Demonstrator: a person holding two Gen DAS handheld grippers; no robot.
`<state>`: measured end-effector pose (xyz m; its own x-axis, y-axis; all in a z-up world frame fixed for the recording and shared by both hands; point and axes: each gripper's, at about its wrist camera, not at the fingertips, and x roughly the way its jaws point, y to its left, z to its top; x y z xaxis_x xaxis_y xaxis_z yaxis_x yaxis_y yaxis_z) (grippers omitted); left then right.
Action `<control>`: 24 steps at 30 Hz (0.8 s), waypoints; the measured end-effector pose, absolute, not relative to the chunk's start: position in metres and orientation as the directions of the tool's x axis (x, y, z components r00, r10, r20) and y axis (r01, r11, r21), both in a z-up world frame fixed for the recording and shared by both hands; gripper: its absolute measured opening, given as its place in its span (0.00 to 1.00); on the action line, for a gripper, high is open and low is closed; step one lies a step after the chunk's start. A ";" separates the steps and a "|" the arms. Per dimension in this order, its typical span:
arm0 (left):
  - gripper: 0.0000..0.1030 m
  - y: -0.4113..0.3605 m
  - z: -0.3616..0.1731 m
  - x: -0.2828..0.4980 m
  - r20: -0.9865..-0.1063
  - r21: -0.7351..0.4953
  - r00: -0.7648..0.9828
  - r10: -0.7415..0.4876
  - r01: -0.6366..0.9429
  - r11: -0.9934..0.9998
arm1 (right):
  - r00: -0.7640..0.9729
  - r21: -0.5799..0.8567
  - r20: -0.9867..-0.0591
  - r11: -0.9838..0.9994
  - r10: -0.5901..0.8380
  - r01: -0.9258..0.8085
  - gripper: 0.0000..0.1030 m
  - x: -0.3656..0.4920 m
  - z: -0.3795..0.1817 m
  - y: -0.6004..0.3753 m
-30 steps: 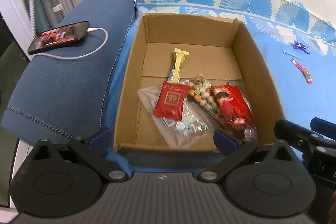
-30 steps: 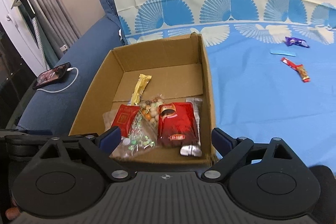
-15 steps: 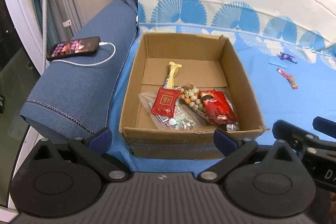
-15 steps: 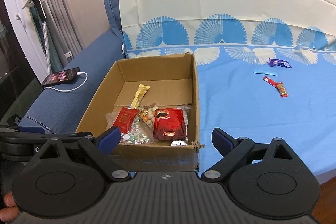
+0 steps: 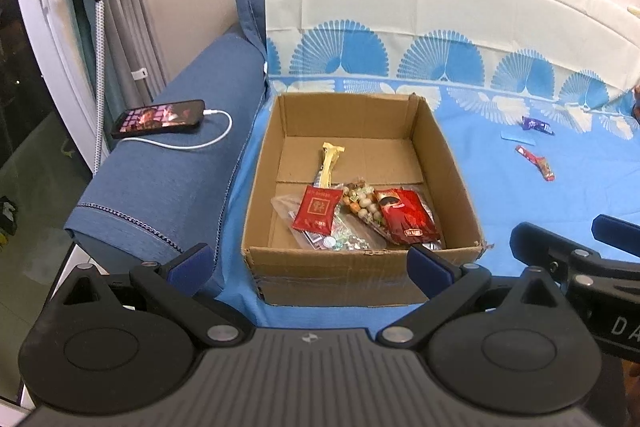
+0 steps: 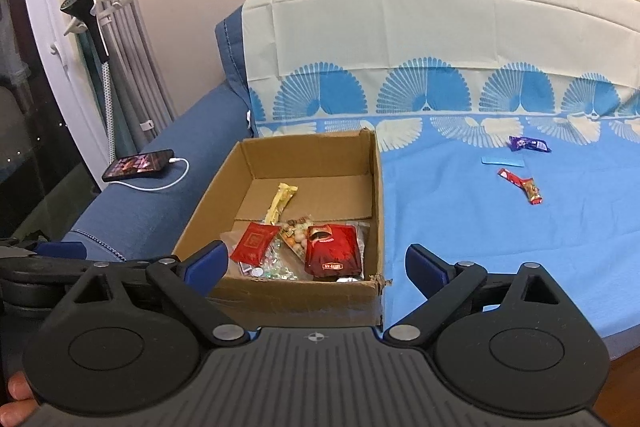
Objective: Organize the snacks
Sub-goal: 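Open both tools to drop the red snacks into the box, then grasp the blue stick pack with the left tool while the right grasps the red pastry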
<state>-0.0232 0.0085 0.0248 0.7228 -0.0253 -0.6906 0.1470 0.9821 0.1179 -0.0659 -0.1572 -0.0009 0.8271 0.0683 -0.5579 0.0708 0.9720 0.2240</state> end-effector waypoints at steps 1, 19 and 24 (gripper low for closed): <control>1.00 0.009 0.026 -0.024 -0.689 0.119 0.725 -0.025 0.146 0.982 | 0.829 0.224 -0.556 0.972 0.069 0.070 0.94 -0.067 0.000 -0.157; 1.00 -0.037 0.019 0.020 -0.748 0.200 0.664 0.016 0.201 0.959 | 0.832 0.287 -0.553 0.947 0.038 0.148 0.96 -0.046 -0.020 -0.212; 1.00 -0.069 0.011 0.066 -0.799 0.196 0.600 0.042 0.194 0.961 | 0.808 0.303 -0.583 0.898 -0.091 0.319 0.96 -0.018 -0.048 -0.288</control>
<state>0.0664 -0.0693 0.0115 0.5997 0.0418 -0.7991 0.1940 0.9612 0.1958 -0.0181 -0.2884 -0.0477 0.8076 -0.0906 -0.5827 0.3191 0.8981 0.3026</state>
